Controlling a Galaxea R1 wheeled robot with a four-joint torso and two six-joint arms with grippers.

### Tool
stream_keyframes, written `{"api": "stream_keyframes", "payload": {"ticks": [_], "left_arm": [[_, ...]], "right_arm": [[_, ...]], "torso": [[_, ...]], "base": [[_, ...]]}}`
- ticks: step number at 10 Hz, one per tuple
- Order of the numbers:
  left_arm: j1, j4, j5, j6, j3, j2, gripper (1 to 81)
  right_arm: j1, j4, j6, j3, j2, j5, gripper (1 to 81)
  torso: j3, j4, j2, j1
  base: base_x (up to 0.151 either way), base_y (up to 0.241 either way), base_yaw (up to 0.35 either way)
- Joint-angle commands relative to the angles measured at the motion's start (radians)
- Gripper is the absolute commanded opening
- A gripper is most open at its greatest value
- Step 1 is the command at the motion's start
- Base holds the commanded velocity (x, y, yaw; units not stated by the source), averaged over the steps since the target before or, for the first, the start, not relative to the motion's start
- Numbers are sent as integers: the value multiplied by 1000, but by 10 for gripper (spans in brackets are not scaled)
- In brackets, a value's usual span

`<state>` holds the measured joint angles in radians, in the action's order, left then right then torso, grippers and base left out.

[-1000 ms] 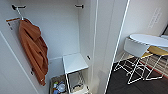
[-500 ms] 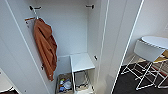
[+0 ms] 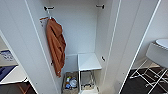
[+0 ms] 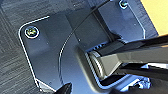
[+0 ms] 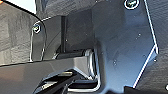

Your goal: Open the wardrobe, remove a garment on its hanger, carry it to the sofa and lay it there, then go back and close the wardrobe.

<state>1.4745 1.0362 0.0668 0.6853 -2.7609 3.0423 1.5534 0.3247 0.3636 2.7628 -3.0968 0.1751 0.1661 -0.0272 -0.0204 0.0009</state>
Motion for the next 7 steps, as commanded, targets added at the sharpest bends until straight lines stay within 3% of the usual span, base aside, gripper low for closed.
{"api": "stream_keyframes", "payload": {"ticks": [1, 7], "left_arm": [[-30, 10, -44, -3, 0, 4, 811], [-30, 10, -44, -3, 0, 4, 811]], "right_arm": [[-29, -6, -2, -2, -4, -45, 811], [-29, -6, -3, -2, -4, -45, 811]], "torso": [[0, 0, 0, 0], [0, 0, 0, 0]], "base": [[0, 0, 250], [0, 0, 181]]}}
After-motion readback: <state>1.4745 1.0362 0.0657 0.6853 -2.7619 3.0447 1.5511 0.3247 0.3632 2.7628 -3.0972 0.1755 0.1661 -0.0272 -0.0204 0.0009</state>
